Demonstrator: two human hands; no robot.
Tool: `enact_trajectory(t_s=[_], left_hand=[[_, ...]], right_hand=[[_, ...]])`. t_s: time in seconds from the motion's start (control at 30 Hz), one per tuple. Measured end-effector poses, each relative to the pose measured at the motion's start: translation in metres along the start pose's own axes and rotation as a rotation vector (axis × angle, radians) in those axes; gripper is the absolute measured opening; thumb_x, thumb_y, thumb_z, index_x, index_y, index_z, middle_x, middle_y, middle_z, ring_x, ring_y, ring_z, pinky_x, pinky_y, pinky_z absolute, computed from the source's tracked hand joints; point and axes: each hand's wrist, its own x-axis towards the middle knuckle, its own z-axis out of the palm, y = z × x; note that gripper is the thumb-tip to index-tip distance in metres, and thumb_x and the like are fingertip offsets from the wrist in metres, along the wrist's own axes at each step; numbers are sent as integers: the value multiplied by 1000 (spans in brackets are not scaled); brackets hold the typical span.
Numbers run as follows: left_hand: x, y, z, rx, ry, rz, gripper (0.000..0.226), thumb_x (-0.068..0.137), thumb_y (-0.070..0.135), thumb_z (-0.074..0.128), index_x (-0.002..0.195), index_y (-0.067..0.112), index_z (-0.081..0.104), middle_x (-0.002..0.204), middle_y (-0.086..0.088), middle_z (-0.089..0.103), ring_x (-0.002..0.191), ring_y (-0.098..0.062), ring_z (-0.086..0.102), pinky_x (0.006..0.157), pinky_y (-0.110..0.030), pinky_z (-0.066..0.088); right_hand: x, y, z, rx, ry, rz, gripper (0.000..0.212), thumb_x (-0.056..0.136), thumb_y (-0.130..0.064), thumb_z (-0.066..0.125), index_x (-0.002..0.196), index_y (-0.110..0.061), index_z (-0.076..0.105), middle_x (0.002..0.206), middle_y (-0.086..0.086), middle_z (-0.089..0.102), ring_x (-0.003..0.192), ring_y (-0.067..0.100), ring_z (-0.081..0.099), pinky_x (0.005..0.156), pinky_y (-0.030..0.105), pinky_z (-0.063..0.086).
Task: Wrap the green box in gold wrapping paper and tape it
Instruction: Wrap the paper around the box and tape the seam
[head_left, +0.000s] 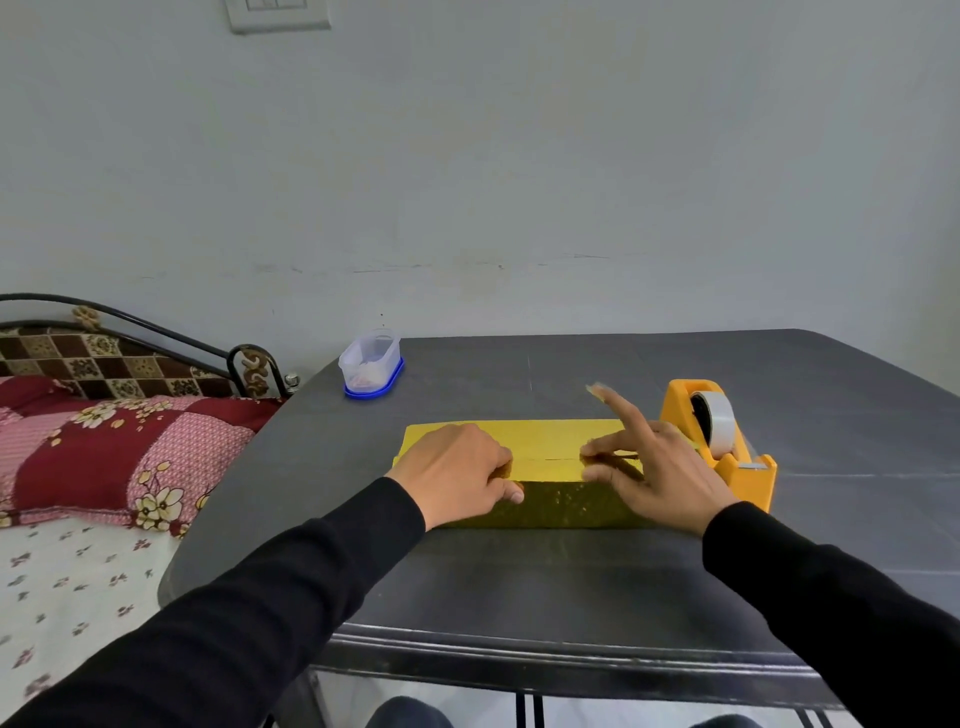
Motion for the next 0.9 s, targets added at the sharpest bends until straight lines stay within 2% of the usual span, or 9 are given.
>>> enact_trajectory(t_s=[0.1, 0.2, 0.27, 0.33, 0.4, 0.47, 0.6, 0.73, 0.9], left_hand=[[2, -2, 4, 24, 12, 16, 46, 96, 64, 50, 87, 21, 64, 84, 6, 62, 78, -15, 59, 68, -34, 54], [1, -4, 8, 29, 46, 15, 46, 98, 61, 49, 103, 20, 70, 101, 7, 65, 93, -15, 60, 81, -34, 55], [2, -2, 9, 37, 71, 10, 49, 99, 58, 51, 122, 18, 68, 124, 6, 65, 115, -16, 56, 98, -35, 52], [3, 3, 6, -3, 95, 0, 57, 98, 54, 54, 143, 19, 56, 153, 4, 48, 141, -17, 42, 117, -33, 38], [9, 13, 1, -85, 85, 15, 71, 97, 53, 56, 157, 21, 36, 166, 7, 28, 152, -14, 25, 121, -31, 25], [18, 25, -1, -141, 46, 29, 76, 97, 58, 55, 160, 23, 31, 167, 8, 26, 153, -13, 24, 122, -32, 25], [29, 35, 8, -181, 63, -22, 63, 99, 56, 54, 150, 20, 48, 153, 3, 50, 139, -17, 45, 111, -32, 40], [25, 30, 25, -197, 142, -32, 63, 100, 56, 51, 153, 23, 45, 156, 8, 47, 143, -12, 38, 114, -27, 33], [22, 23, 34, -238, 222, -40, 61, 98, 59, 53, 148, 24, 52, 149, 9, 53, 136, -9, 42, 108, -22, 35]], right_hand=[[-2, -4, -13, -56, -142, 57, 96, 86, -67, 62, 155, -45, 0, 130, -19, 68, 127, 7, 52, 109, 19, 21], [0, -8, -11, -54, -139, 64, 97, 86, -66, 62, 154, -46, -5, 130, -15, 69, 130, 17, 54, 107, 20, 24], [3, -9, -7, -27, -113, 75, 103, 85, -64, 66, 156, -44, -6, 126, -13, 71, 124, 17, 59, 105, 19, 29], [8, -9, -3, -17, -103, 95, 109, 84, -59, 72, 159, -40, -6, 124, -11, 72, 121, 18, 62, 103, 20, 32], [13, -10, -1, -14, -112, 114, 112, 84, -55, 75, 160, -37, -4, 123, -10, 73, 120, 17, 63, 103, 20, 33], [16, -10, 0, -12, -115, 133, 112, 84, -53, 77, 161, -36, -3, 123, -10, 73, 119, 15, 64, 101, 19, 36], [17, -10, 2, 20, -127, 191, 113, 83, -50, 79, 160, -40, -3, 123, -10, 73, 114, 13, 67, 100, 24, 47], [15, -11, 4, 87, -123, 249, 112, 83, -48, 80, 160, -41, -1, 125, -10, 72, 113, 12, 68, 98, 20, 47], [16, -14, 2, 110, -138, 284, 111, 82, -48, 80, 160, -40, 1, 126, -11, 72, 114, 11, 67, 95, 16, 44]])
